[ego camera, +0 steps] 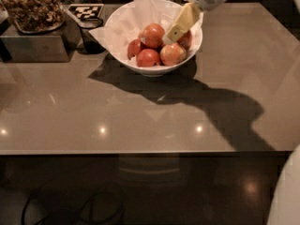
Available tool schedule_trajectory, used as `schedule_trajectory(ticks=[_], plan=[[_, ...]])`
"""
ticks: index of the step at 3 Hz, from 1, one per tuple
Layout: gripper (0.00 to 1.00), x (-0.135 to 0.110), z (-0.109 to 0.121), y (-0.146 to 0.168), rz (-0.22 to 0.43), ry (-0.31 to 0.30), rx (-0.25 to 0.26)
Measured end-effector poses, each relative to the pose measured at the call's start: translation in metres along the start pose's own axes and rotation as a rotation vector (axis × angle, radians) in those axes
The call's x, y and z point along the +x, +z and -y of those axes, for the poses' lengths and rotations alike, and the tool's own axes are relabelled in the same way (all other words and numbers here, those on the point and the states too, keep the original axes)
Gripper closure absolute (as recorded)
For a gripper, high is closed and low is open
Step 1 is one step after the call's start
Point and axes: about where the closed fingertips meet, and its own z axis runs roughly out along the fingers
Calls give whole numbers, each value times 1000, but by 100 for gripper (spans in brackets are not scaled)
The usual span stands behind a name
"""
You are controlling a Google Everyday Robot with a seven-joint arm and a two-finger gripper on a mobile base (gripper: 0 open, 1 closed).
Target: Pick apple from white bowl
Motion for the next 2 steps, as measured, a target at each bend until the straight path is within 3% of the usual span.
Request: schedule_trajectory(ticks=[1,2], plan=[[0,-4,3,-1,8,-5,5],[32,-4,3,-1,8,-5,5]])
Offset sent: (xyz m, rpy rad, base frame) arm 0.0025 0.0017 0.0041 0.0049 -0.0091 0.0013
